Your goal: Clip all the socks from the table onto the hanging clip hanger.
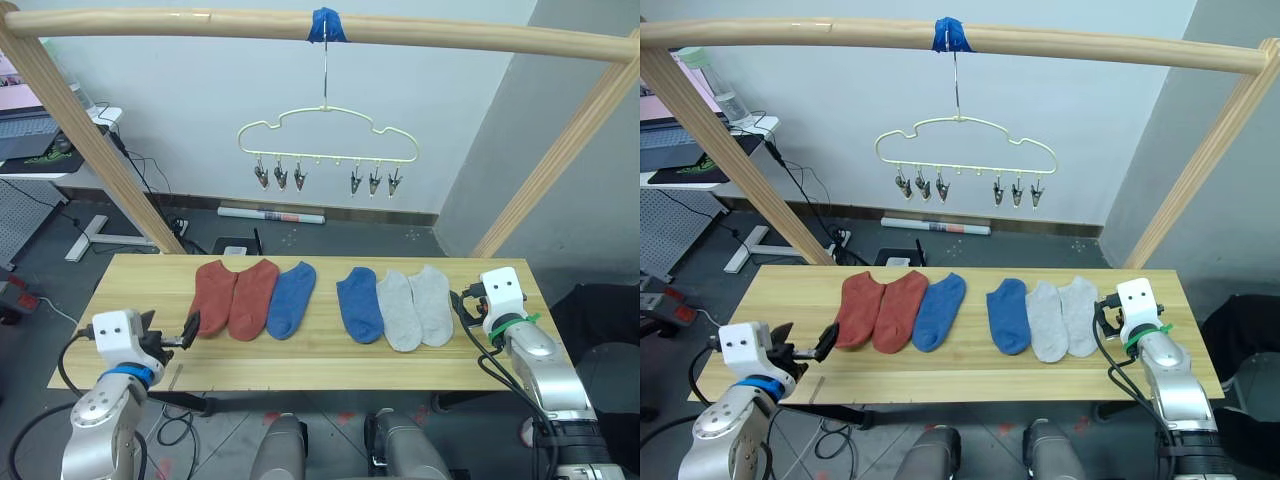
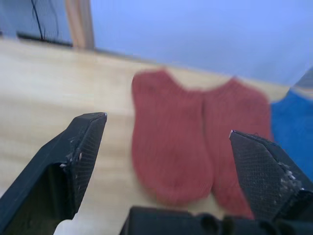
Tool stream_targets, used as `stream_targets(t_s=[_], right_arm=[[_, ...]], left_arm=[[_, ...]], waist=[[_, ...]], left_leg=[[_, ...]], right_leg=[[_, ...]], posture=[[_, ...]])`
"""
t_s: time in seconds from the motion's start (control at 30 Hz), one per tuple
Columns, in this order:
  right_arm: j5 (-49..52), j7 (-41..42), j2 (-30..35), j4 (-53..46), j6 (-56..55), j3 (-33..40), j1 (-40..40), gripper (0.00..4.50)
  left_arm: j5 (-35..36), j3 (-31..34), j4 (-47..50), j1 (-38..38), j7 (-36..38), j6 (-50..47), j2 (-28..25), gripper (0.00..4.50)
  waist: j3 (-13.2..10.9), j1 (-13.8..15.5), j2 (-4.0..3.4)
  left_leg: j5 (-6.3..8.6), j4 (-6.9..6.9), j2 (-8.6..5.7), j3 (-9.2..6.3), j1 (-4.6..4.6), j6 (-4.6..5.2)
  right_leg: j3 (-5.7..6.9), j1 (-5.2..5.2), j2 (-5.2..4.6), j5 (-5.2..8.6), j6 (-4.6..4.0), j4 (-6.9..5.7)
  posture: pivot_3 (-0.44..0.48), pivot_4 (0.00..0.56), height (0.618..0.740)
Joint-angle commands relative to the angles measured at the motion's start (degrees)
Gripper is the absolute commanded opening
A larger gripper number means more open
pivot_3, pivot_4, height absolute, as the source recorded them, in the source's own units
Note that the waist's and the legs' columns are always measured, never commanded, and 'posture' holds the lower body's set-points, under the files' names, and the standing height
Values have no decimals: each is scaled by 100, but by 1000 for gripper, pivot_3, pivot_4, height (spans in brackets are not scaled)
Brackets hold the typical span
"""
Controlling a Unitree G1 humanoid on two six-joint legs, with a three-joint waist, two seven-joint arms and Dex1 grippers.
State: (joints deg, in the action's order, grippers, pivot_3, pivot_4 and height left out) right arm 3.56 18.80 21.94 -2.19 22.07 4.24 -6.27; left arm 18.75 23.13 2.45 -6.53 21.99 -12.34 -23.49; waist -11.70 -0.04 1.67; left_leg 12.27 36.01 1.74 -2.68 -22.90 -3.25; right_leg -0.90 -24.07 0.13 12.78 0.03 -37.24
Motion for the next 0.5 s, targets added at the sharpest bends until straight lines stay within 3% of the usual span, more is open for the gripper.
stream_targets(t_s=[0.03,0.23,0.5], right_arm=[[721,705,-1,-838,-70,4,-316,4500],[1314,1499,130,-1475,295,-394,-1455,4500],[1812,1542,-120,-1969,902,-689,-2208,4500]], left_arm=[[345,182,466,312,31,-87,-104,4474],[276,-317,455,1524,-40,-405,-175,4474],[167,-604,-57,2829,-210,-518,-134,4474]], waist=[[-2,-3,-2],[-7,-12,-4],[-22,-9,-3]], left_leg=[[0,0,1,0,3,0],[-1,4,1,-2,1,1],[1,-2,2,-6,-8,1]], right_leg=[[-1,2,2,0,0,-1],[-2,3,10,-8,14,-1],[-3,1,13,-18,30,11]], posture=[[66,200,740],[51,214,740],[39,228,740]])
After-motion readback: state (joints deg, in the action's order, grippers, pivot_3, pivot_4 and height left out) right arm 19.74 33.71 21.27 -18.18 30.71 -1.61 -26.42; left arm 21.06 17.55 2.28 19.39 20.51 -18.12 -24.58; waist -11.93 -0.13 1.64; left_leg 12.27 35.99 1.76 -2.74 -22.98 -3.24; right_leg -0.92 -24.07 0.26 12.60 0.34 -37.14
